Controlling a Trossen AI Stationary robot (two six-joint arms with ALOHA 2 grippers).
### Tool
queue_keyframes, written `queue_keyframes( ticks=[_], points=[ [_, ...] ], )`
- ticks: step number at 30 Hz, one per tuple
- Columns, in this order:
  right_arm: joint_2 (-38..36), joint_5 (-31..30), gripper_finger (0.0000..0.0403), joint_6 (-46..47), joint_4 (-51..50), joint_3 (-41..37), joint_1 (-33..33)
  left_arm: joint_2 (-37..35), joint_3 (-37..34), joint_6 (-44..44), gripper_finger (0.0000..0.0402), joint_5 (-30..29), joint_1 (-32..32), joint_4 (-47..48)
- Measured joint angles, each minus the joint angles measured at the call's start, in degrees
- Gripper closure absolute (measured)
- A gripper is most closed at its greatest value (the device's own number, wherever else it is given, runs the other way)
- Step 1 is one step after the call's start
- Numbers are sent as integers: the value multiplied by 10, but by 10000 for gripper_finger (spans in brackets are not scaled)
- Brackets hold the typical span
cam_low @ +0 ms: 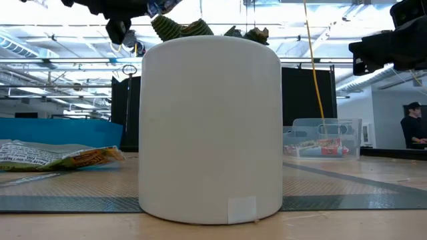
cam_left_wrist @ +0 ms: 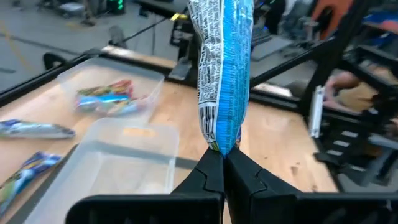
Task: Pick and place Granola Bars by type
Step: Put the blue granola bar into the left transparent bin
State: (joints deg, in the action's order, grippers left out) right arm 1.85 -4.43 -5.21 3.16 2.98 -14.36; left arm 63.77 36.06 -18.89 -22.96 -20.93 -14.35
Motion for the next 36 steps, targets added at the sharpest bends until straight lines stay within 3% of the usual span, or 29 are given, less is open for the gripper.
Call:
queue_keyframes(
  ticks=[6, 14, 27, 36],
  points=[
    [0, 0, 307, 0, 0, 0, 0, 29, 55, -5, 401, -27, 6, 89],
    [1, 0, 309, 0, 0, 0, 0, 45, 103, -13, 401, -19, 45, 165],
    [1, 0, 307, 0, 0, 0, 0, 46, 112, -38, 401, 116, 161, 207],
    [1, 0, 308, 0, 0, 0, 0, 116, 112, -30, 401, 186, 208, 252]
  ],
)
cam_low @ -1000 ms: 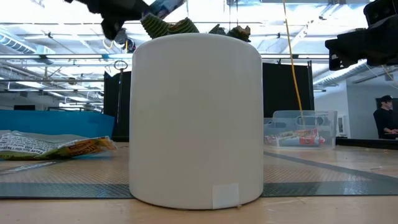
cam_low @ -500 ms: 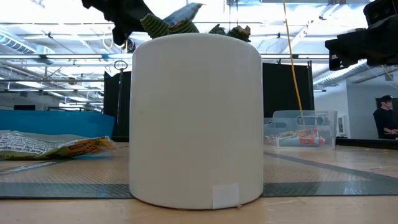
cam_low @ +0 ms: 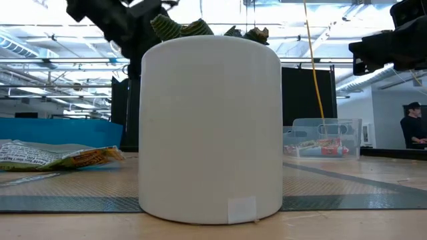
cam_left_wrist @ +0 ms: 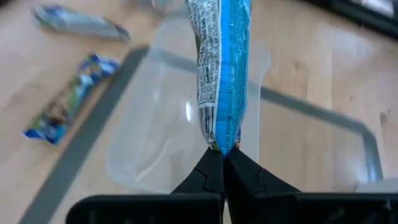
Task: Pick and place Granola Bars by type
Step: Put the blue granola bar into the left transparent bin
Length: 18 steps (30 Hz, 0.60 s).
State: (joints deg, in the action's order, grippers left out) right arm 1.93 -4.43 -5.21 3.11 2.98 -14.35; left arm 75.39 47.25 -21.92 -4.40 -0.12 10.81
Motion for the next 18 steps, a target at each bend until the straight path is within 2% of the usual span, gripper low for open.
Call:
queue_keyframes(
  ticks=[5, 18],
  points=[
    [0, 0, 308, 0, 0, 0, 0, 59, 44, 5, 401, 18, 8, 53],
    [3, 0, 309, 0, 0, 0, 0, 219, 260, 87, 401, 16, 11, 214]
  ],
)
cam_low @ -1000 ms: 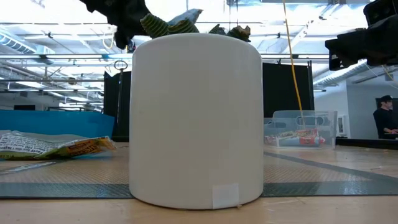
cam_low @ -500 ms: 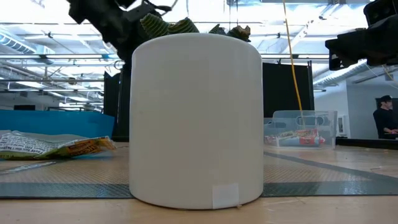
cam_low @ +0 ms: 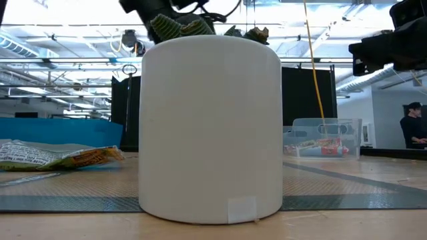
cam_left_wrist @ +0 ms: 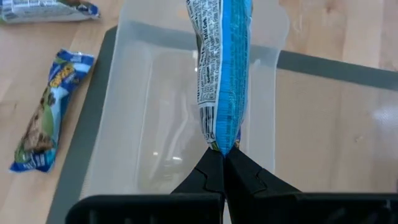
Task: Pick and place Granola Bars by type
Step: Put the blue granola bar into the left transparent bin
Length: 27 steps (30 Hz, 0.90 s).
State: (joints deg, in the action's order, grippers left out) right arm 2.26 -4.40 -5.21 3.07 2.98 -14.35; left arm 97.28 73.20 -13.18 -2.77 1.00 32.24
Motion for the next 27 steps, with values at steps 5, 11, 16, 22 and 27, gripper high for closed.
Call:
queue_keyframes(
  ticks=[5, 11, 16, 22, 27],
  points=[
    [2, 0, 308, 0, 0, 0, 0, 35, 33, 10, 401, 6, 5, 35],
    [3, 0, 308, 0, 0, 0, 0, 46, 39, 9, 401, 12, 9, 71],
    [3, 0, 308, 0, 1, 0, 0, 46, 39, 9, 401, 13, 12, 77],
    [3, 0, 308, 0, 1, 0, 0, 46, 39, 9, 401, 13, 16, 113],
    [3, 0, 309, 0, 1, 0, 0, 46, 39, 15, 401, 13, 16, 129]
  ],
)
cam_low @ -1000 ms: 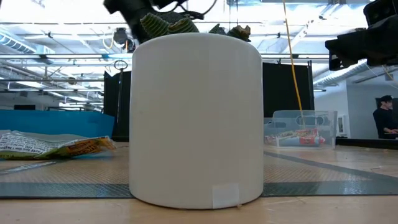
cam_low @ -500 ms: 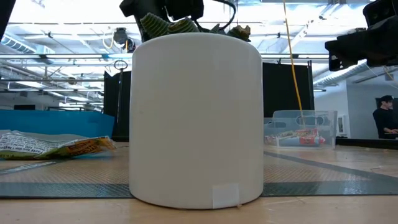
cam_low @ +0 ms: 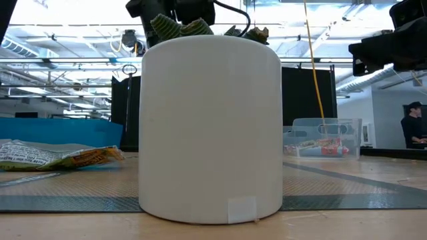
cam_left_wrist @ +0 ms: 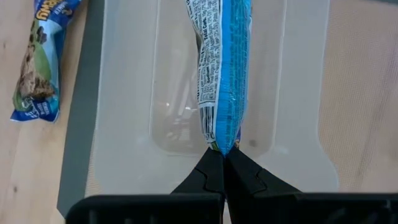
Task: Pick and place Granola Bars by type
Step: Put the blue granola bar into the left transparent bin
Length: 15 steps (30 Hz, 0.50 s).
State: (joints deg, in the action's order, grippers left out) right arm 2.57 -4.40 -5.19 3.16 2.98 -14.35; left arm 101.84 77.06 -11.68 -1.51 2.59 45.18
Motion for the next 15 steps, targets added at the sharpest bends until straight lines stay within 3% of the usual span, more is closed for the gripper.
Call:
queue_keyframes(
  ticks=[15],
  points=[
    [0, 0, 308, 0, 0, 0, 0, 1, 0, 28, 401, -16, 27, 13]
  ],
)
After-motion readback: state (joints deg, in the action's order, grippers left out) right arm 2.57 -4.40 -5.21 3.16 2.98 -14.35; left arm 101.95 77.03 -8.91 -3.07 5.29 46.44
